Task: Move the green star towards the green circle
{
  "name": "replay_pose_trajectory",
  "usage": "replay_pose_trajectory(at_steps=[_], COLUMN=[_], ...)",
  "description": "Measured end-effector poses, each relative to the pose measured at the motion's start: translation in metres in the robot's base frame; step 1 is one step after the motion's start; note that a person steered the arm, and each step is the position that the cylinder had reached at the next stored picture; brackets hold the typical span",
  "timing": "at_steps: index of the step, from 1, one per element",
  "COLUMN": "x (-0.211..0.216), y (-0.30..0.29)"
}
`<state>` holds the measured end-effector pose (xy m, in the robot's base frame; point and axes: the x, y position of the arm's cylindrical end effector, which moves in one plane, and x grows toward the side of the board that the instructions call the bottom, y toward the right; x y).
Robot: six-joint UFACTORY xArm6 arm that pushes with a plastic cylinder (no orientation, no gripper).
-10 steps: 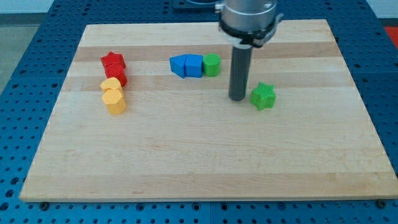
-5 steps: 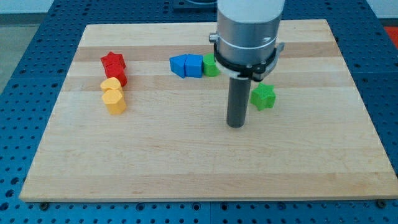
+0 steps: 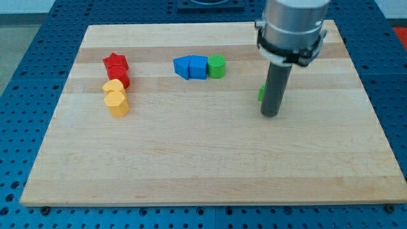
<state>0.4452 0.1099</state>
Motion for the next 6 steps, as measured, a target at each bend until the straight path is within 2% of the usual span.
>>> replay_pose_trajectory(at_steps=[1, 2, 3, 4, 6], x=[-0.024, 0.006, -0.012, -0.042, -0.049], y=[0.0, 0.014, 0.039, 0.034, -0.01])
